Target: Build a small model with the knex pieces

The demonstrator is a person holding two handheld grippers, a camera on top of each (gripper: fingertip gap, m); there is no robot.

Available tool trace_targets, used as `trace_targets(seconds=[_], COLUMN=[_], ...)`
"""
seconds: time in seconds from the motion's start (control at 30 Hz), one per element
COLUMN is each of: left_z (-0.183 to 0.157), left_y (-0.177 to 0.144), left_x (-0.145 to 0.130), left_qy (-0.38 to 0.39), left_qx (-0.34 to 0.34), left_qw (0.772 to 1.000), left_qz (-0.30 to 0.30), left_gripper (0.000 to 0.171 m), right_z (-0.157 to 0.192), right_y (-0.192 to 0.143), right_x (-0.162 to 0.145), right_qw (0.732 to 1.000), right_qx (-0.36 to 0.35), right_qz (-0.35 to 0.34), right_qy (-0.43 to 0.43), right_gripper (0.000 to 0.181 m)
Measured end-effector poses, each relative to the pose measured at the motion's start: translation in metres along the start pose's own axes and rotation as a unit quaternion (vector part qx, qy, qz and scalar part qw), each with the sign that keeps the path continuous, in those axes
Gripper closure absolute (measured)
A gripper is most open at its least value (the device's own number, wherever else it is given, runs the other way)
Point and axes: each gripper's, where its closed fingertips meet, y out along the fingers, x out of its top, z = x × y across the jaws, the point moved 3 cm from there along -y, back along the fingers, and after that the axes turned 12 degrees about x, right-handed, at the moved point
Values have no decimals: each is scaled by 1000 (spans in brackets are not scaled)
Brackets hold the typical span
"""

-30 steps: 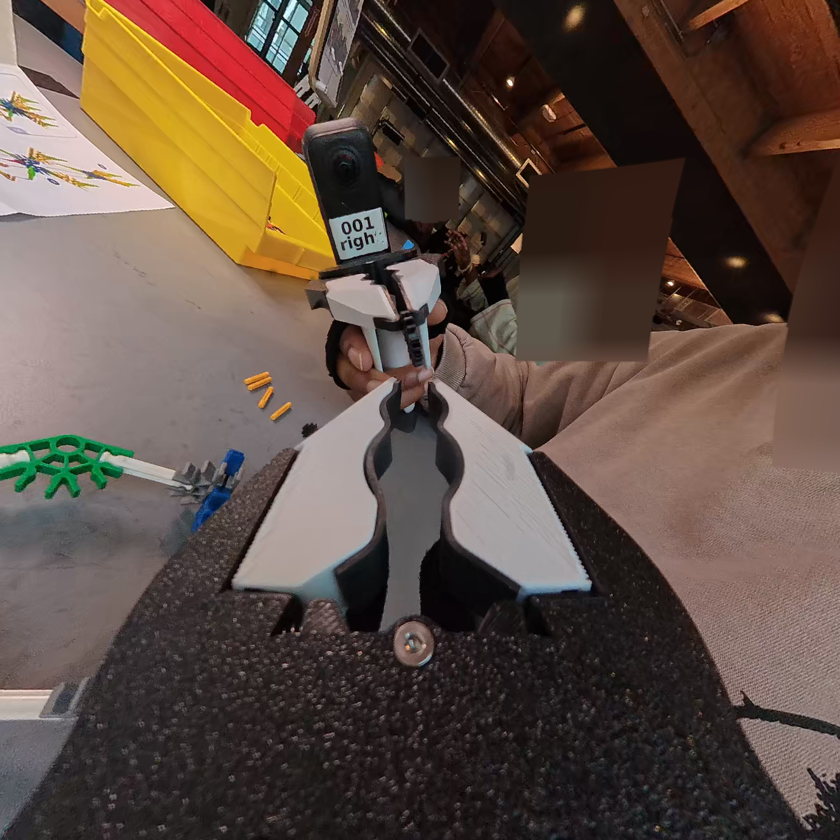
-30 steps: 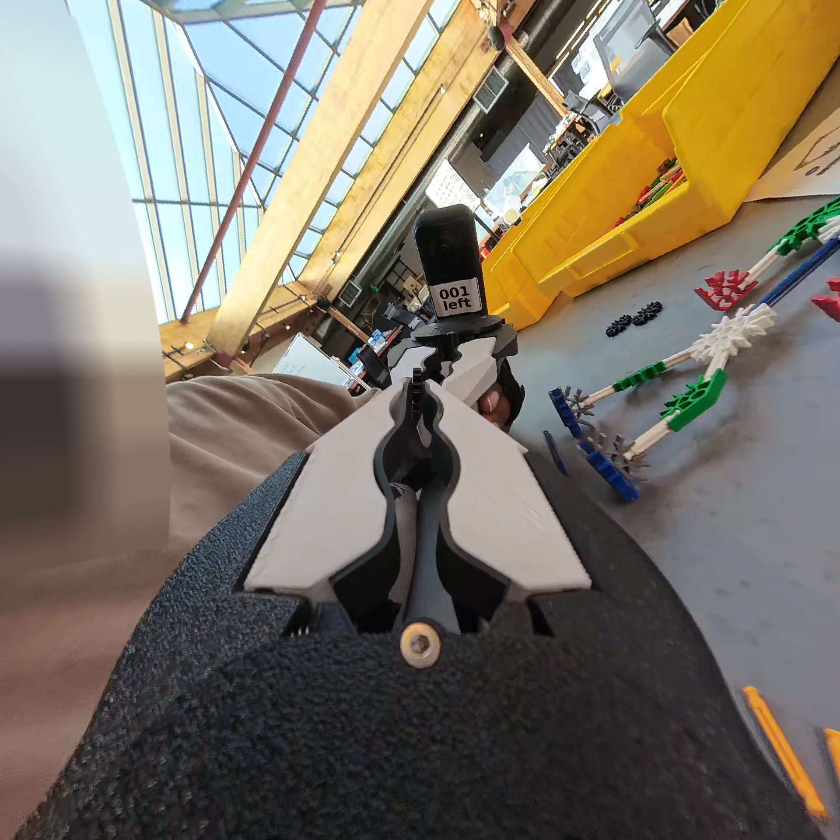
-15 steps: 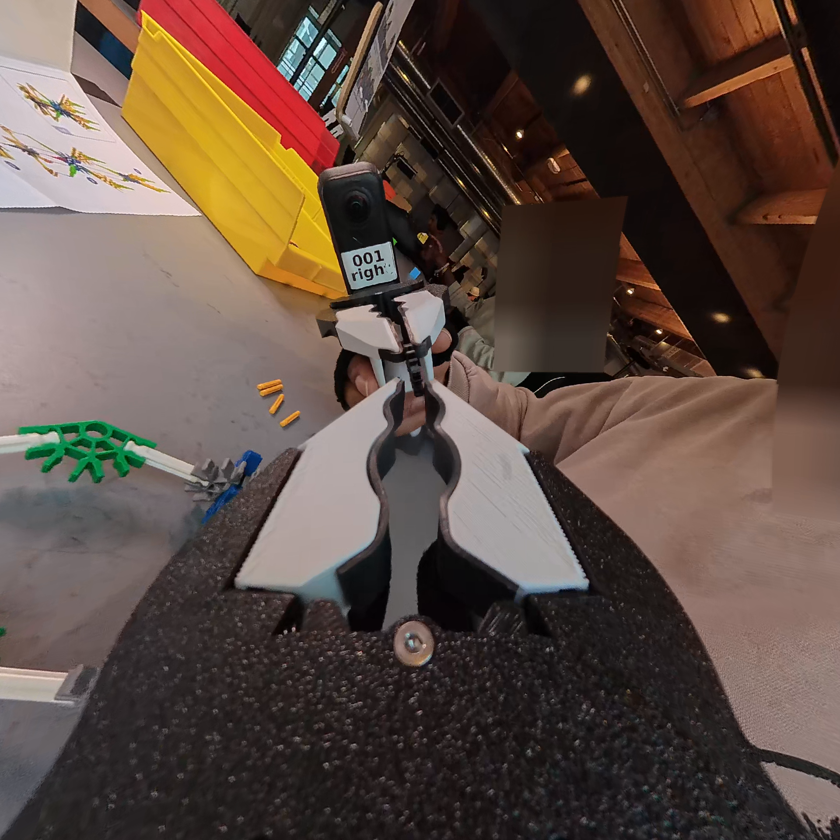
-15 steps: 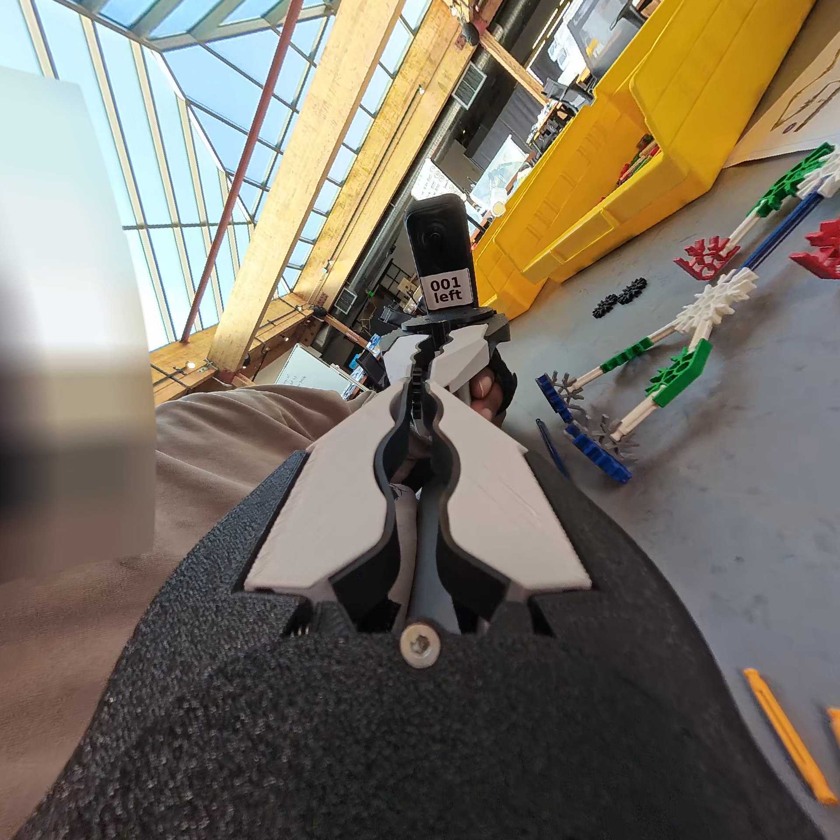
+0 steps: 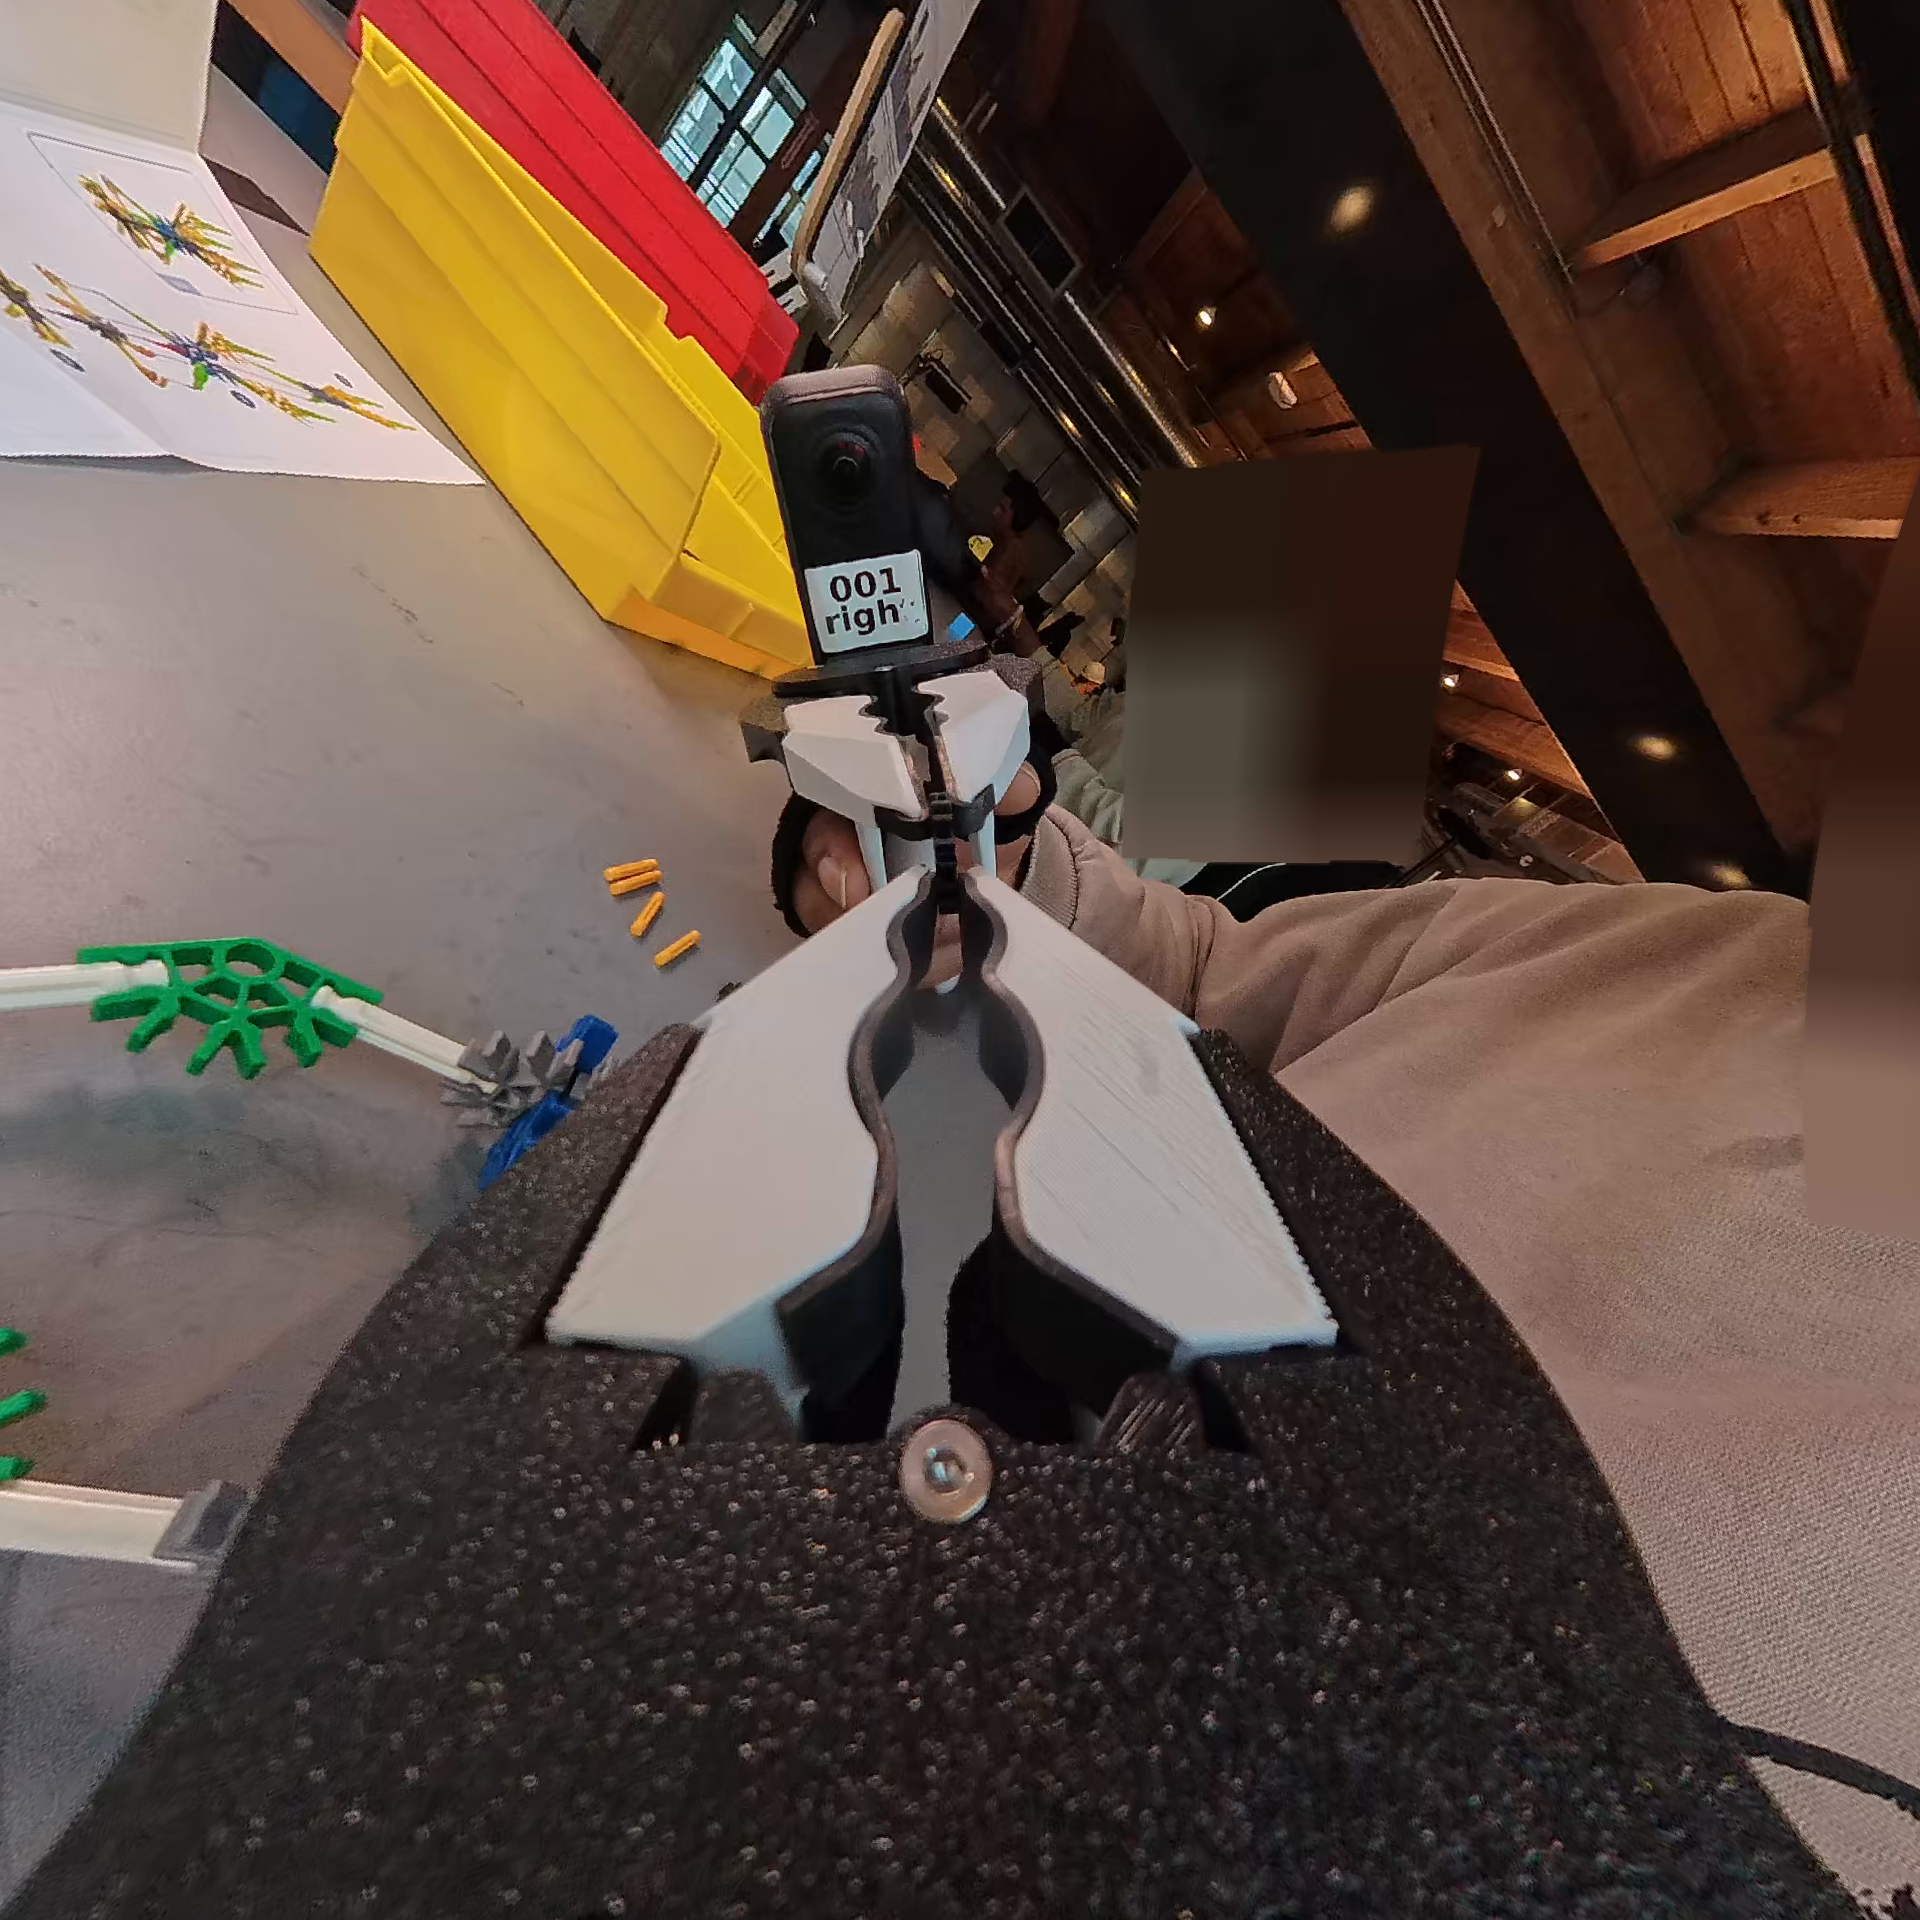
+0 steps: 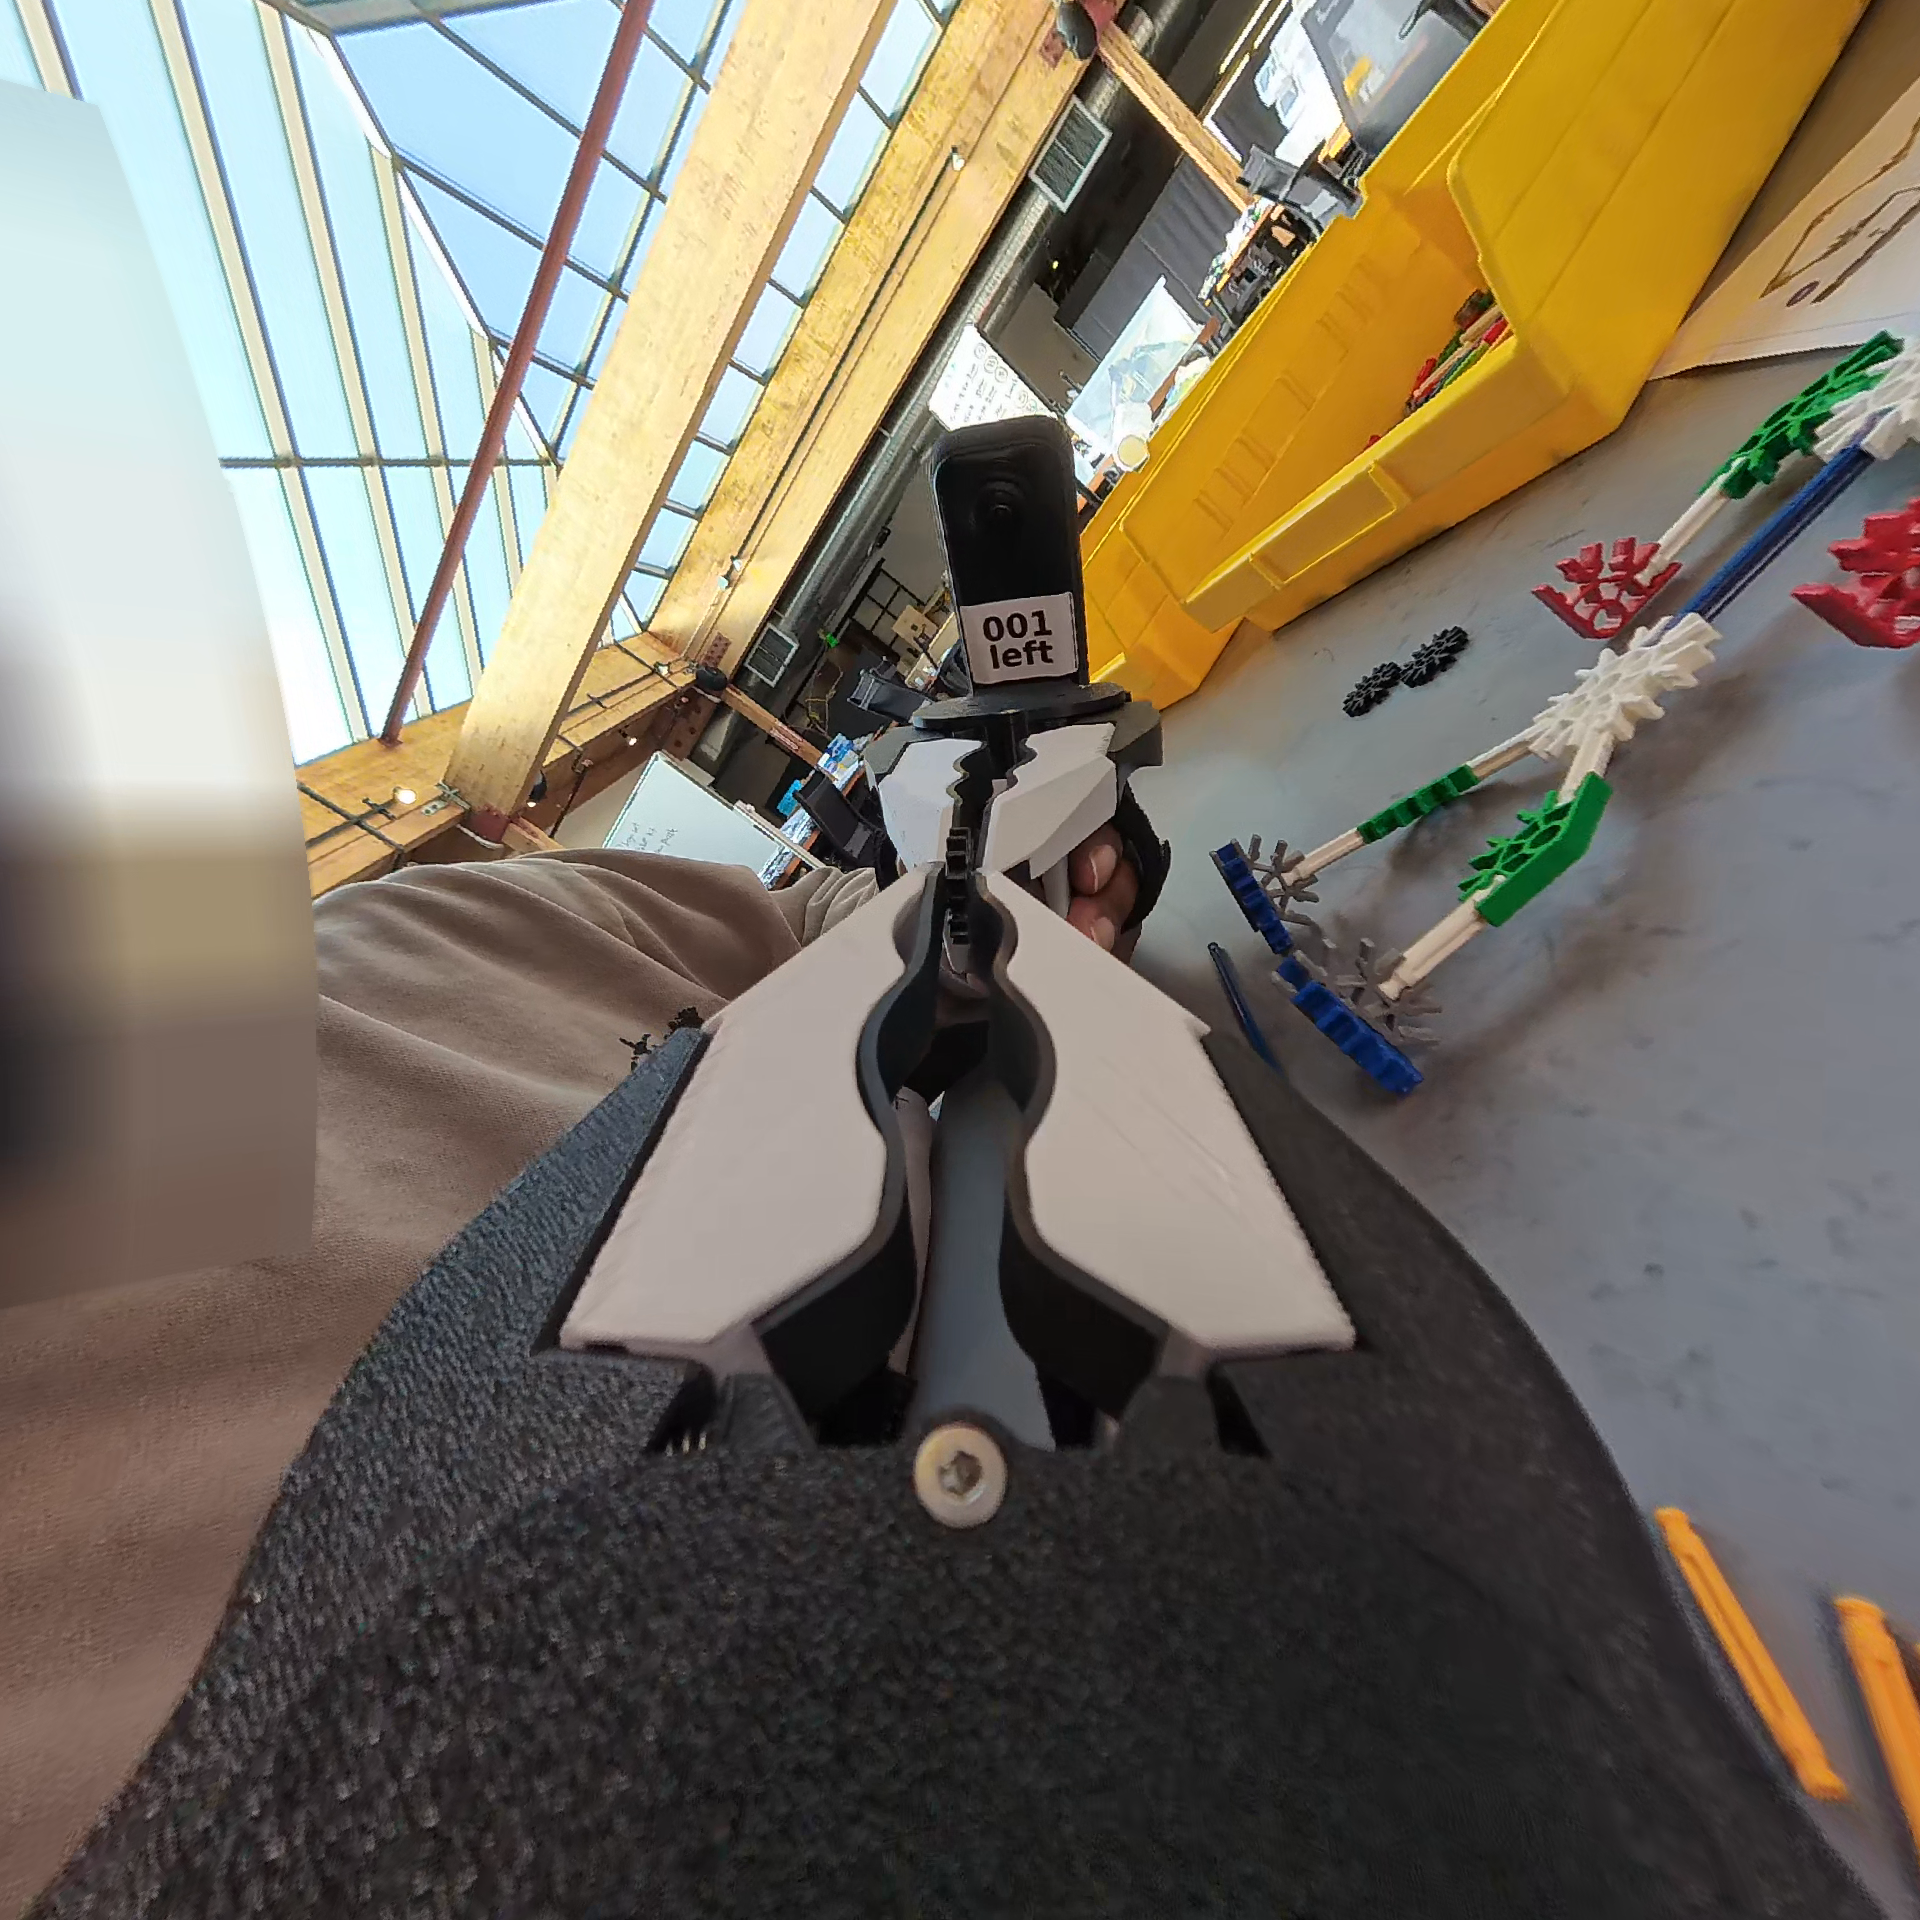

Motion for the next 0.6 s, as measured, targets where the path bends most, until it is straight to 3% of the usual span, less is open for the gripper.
trace_targets(seconds=[0.37, 0.6], left_z=[0, 0], left_y=[0, 1], left_x=[1, -1], left_qy=[20, 30], left_qx=[11, 18], left_qw=[1000, 999], left_qz=[-6, 3], left_gripper=[162, 169], right_z=[-1, -2], right_y=[1, 2], right_x=[-2, -3], right_qw=[1000, 1000], right_qx=[-3, -4], right_qz=[6, 8], right_qy=[-5, -4], right_gripper=[180, 180])
